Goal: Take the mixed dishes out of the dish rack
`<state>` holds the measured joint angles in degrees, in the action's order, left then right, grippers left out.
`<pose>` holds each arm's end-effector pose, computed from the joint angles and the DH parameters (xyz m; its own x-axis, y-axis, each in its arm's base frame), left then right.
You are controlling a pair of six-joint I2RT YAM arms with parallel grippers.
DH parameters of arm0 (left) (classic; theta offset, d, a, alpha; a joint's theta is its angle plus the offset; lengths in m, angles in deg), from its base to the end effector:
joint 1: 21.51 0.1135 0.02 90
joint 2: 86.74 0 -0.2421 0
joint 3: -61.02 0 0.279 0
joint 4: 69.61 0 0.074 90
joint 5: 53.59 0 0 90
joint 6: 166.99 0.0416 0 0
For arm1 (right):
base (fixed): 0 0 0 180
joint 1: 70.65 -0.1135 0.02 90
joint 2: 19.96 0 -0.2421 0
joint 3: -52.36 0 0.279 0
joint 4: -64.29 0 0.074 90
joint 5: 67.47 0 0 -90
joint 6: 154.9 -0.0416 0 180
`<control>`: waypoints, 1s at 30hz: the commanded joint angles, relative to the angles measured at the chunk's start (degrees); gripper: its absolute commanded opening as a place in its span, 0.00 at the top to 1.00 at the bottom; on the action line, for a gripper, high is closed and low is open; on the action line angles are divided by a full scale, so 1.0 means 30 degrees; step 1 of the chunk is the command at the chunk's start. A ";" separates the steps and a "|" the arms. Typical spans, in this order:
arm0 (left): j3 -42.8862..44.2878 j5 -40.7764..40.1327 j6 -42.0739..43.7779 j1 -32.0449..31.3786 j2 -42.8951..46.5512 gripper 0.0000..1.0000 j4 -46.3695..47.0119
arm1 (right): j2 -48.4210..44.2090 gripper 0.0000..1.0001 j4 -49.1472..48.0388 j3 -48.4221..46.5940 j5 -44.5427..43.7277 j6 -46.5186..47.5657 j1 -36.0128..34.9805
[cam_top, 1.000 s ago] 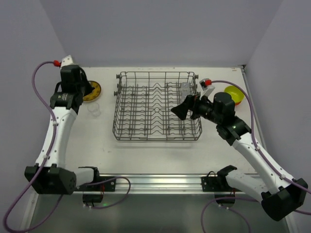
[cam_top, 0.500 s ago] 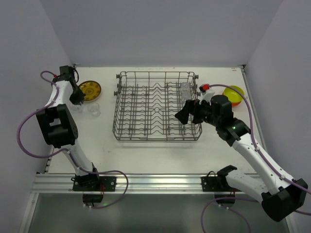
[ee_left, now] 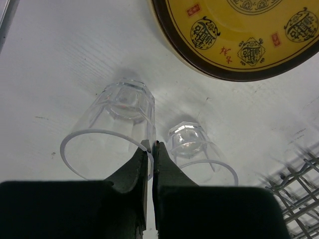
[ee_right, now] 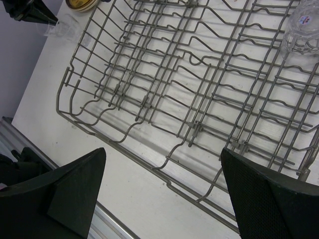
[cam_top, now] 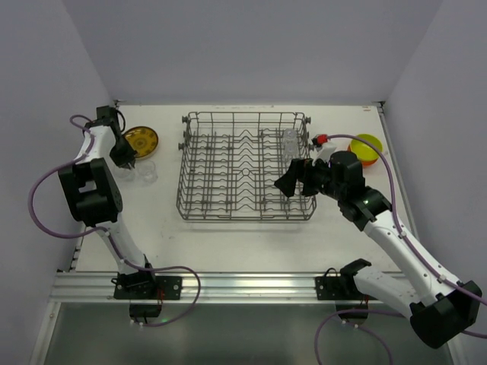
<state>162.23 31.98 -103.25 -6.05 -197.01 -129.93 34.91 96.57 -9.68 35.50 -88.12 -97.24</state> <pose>0.4040 0.1151 0.1886 -0.6798 -0.6457 -0.3478 -0.6610 0.7449 -0.0910 0.2294 0.1253 0.2977 -0.5924 0.1331 -0.7946 -0.4183 0.7921 0.4445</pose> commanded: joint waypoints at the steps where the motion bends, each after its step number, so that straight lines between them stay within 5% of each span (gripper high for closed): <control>1: 0.0783 0.0569 0.0785 0.0265 -0.0330 1.00 -0.0703 | -0.0420 0.01 -0.0379 0.0136 0.0041 0.0182 0.0015; 9: 0.1105 -0.0225 0.0785 0.0295 -0.0476 0.87 -0.0645 | -0.0654 0.01 -0.0467 0.0253 0.0188 0.0153 0.0015; 15: 0.1309 0.0041 0.0814 0.0295 -0.0536 0.59 -0.0645 | -0.0595 0.01 -0.0496 0.0282 0.0246 0.0182 0.0015; 20: 0.2333 -0.0194 0.0786 0.0295 0.0312 0.48 -0.1230 | -0.0362 0.01 -0.0525 0.0253 0.0188 0.0270 -0.0014; 26: 0.2661 -0.0312 0.0346 0.0266 0.4672 0.22 -0.0794 | -0.0389 0.01 -0.0641 0.0370 -0.0894 0.0271 0.0015; 28: 0.1726 0.0505 0.0549 0.0032 0.7618 0.03 0.0604 | -0.0478 0.01 -0.0759 0.0516 -0.1856 0.0009 -0.0014; 30: -0.0674 0.1065 0.0726 -0.0725 0.9795 0.00 0.2015 | -0.0507 0.01 -0.0934 0.0516 -0.2621 -0.0401 0.0015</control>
<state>164.42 32.26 -102.01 -6.13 -180.34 -129.12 34.02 96.20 -8.79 32.46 -88.30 -97.26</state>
